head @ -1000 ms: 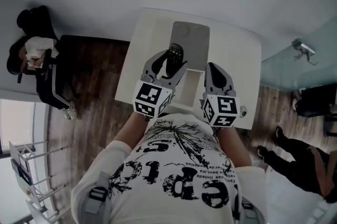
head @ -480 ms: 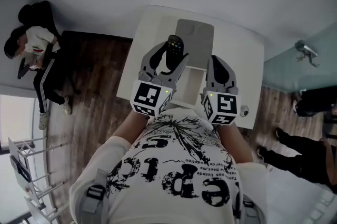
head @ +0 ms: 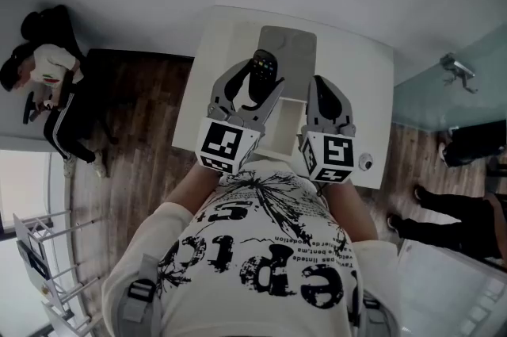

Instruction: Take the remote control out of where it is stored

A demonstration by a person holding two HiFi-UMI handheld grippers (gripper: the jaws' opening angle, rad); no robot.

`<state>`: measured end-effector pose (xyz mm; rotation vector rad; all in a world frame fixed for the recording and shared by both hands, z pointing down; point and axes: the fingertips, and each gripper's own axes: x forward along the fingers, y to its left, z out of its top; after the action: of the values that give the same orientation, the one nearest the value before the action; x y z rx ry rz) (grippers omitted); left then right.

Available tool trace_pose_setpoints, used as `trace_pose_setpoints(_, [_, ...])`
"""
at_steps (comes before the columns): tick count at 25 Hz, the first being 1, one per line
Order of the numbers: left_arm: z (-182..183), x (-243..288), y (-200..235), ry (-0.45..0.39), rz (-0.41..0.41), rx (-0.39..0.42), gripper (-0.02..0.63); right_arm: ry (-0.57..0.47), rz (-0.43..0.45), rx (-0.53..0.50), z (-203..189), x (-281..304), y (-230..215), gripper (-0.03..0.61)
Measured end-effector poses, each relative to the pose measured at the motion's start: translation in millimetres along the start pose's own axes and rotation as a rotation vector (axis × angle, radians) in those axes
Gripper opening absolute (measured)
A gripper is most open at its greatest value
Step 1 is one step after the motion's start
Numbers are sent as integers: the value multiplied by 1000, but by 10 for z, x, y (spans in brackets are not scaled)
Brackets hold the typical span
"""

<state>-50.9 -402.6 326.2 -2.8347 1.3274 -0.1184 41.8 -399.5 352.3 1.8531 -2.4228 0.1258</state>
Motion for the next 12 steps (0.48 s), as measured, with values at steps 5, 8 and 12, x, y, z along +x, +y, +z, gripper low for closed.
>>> trace_pose_setpoints(5, [-55, 27, -8, 18, -4, -2, 272, 18, -30, 33, -48, -14, -83, -5])
trace_pose_setpoints(8, [-72, 15, 5, 31, -6, -6, 272, 31, -39, 44, -85, -19, -53, -6])
trace_pose_setpoints(12, [-83, 52, 5, 39, -5, -11, 272, 42, -39, 42, -141, -23, -85, -6])
